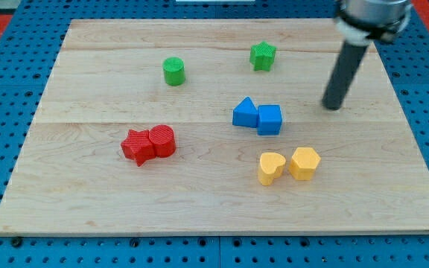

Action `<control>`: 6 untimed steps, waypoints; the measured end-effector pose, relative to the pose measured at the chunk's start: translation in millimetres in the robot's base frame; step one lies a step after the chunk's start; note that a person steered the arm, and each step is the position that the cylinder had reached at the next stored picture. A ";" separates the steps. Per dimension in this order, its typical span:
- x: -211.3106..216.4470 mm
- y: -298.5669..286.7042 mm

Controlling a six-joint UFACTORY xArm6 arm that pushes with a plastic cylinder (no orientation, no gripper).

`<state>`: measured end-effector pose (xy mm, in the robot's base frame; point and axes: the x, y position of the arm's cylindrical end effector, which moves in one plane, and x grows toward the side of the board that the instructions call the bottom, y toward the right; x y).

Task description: Seperate the blue blocks

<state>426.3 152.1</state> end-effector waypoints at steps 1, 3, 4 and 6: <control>11.9 -87.3; 12.8 -256.2; 10.5 -302.3; 3.4 -241.4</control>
